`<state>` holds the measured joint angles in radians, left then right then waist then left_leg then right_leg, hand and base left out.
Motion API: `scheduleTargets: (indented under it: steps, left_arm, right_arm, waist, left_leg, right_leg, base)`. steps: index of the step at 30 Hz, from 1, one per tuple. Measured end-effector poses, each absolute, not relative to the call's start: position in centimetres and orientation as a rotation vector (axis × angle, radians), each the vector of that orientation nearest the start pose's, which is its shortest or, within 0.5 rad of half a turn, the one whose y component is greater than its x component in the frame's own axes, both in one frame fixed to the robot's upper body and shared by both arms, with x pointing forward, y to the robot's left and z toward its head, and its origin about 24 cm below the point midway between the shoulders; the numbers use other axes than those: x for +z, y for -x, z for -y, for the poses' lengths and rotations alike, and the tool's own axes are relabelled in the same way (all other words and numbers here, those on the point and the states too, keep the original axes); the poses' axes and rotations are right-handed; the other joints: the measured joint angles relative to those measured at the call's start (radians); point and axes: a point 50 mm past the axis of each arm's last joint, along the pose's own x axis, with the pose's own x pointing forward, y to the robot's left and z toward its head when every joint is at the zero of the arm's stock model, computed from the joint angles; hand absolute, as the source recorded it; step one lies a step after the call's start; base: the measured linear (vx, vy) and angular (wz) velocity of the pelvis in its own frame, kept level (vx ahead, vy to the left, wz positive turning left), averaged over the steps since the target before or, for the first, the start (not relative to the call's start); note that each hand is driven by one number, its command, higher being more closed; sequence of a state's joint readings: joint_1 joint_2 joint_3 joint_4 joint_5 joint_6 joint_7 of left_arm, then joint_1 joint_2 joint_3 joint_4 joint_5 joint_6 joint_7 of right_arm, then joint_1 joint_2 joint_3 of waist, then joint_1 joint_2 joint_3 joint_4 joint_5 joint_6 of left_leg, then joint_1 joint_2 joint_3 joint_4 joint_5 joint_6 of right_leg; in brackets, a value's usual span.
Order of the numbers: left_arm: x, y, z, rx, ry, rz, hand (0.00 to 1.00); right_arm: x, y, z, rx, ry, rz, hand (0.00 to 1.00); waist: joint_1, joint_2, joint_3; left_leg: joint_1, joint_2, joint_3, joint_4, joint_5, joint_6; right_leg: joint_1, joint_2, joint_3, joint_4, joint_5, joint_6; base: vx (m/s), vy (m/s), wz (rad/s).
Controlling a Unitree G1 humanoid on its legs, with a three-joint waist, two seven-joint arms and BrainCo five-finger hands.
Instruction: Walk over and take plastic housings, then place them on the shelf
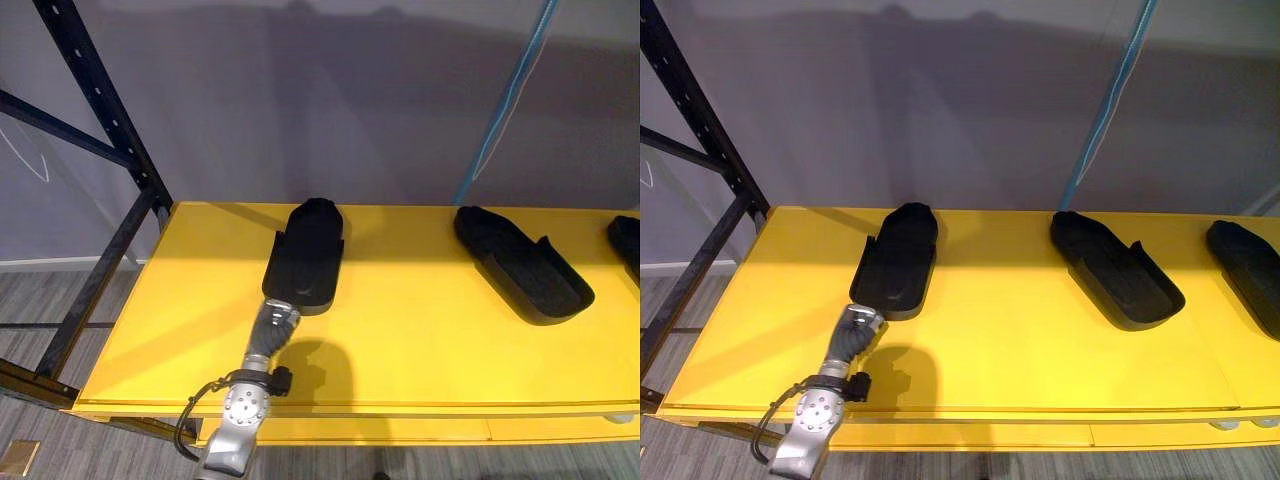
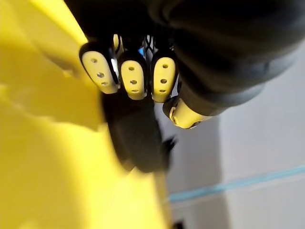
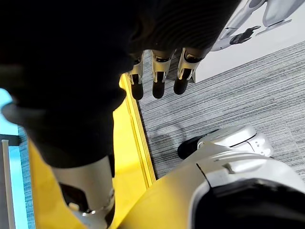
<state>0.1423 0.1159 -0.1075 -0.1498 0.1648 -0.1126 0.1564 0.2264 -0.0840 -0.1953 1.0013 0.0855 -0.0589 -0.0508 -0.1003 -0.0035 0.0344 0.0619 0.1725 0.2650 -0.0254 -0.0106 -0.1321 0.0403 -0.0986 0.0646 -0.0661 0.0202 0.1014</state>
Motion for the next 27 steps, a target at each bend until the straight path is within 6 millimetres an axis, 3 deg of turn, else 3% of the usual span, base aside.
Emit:
scheduleTargets:
  steps: [2,6,9,14,18,20,22,26,27]
  left_arm:
    - [7.8,-21.8,-16.9,0.151,-0.239,0.249,1.00]
    - [9.9,-20.5,-19.4,0.315,-0.218,0.351,1.00]
    - [10.4,-19.1,-21.4,0.453,-0.188,0.376,1.00]
    - [9.1,-17.0,-24.1,0.640,-0.166,0.307,1.00]
    - [5.3,-16.4,-24.5,0.646,-0.155,0.116,1.00]
    - [1.7,-15.7,-24.5,0.620,-0.146,-0.075,1.00]
    - [-0.6,-15.2,-24.4,0.591,-0.136,-0.198,1.00]
    - [-6.7,-12.7,-23.8,0.531,-0.107,-0.521,1.00]
    - [-8.3,-11.7,-23.4,0.510,-0.109,-0.614,0.00]
  right_arm:
    - [-16.4,-4.4,21.5,-0.381,-0.065,-1.147,0.00]
    - [-16.5,-4.0,21.4,-0.380,-0.068,-1.163,0.00]
    - [-16.5,-3.8,21.4,-0.383,-0.067,-1.171,0.00]
    - [-16.6,-3.7,21.3,-0.369,-0.051,-1.177,0.00]
    - [-16.4,-4.3,21.0,-0.337,-0.030,-1.153,0.00]
    - [-16.1,-5.2,20.8,-0.330,-0.029,-1.110,0.00]
    - [-15.9,-5.5,20.7,-0.323,-0.026,-1.092,0.00]
    - [-15.5,-6.8,20.2,-0.294,-0.023,-1.041,0.00]
    - [-15.5,-6.8,20.2,-0.295,-0.024,-1.041,0.00]
  waist:
    - [0.011,-0.006,0.005]
    - [0.029,-0.013,0.012]
    - [0.052,-0.014,0.012]
    - [0.088,-0.020,0.014]
    - [0.106,-0.028,0.013]
    - [0.109,-0.032,0.013]
    - [0.116,-0.034,0.013]
    - [0.115,-0.034,0.004]
    - [0.116,-0.033,-0.001]
  left_leg:
    - [-0.004,0.000,-0.012,0.013,-0.001,0.001]
    - [-0.004,-0.001,-0.043,0.023,-0.001,0.002]
    - [-0.006,-0.001,-0.063,0.024,0.001,0.010]
    - [-0.005,-0.001,-0.082,0.029,0.007,0.007]
    - [-0.002,0.000,-0.088,0.032,0.007,0.007]
    - [0.001,0.000,-0.080,0.033,0.005,0.008]
    - [0.009,0.001,-0.075,0.032,0.005,0.008]
    - [0.018,0.002,-0.067,0.030,0.006,0.007]
    - [0.023,0.002,-0.061,0.027,0.006,0.007]
  right_leg:
    - [0.003,-0.001,-0.001,0.012,-0.003,0.002]
    - [0.015,-0.002,-0.024,0.050,-0.034,0.007]
    - [0.014,-0.002,-0.045,0.078,-0.052,0.005]
    - [0.021,-0.002,-0.060,0.101,-0.070,0.003]
    - [0.026,-0.004,-0.076,0.113,-0.080,0.002]
    - [0.027,-0.004,-0.074,0.114,-0.080,0.002]
    - [0.028,-0.006,-0.075,0.118,-0.080,0.001]
    - [0.031,-0.007,-0.072,0.121,-0.081,0.000]
    - [0.030,-0.007,-0.069,0.123,-0.081,0.000]
  base:
    - [-0.05,-0.003,0.12]
    - [-0.08,-0.015,0.24]
    - [-0.05,-0.019,0.23]
    - [-0.01,-0.010,0.14]
    - [0.00,-0.005,0.07]
    - [-0.01,0.005,-0.04]
    - [-0.01,0.011,-0.06]
    - [-0.02,0.007,-0.04]
    - [-0.02,0.009,-0.08]
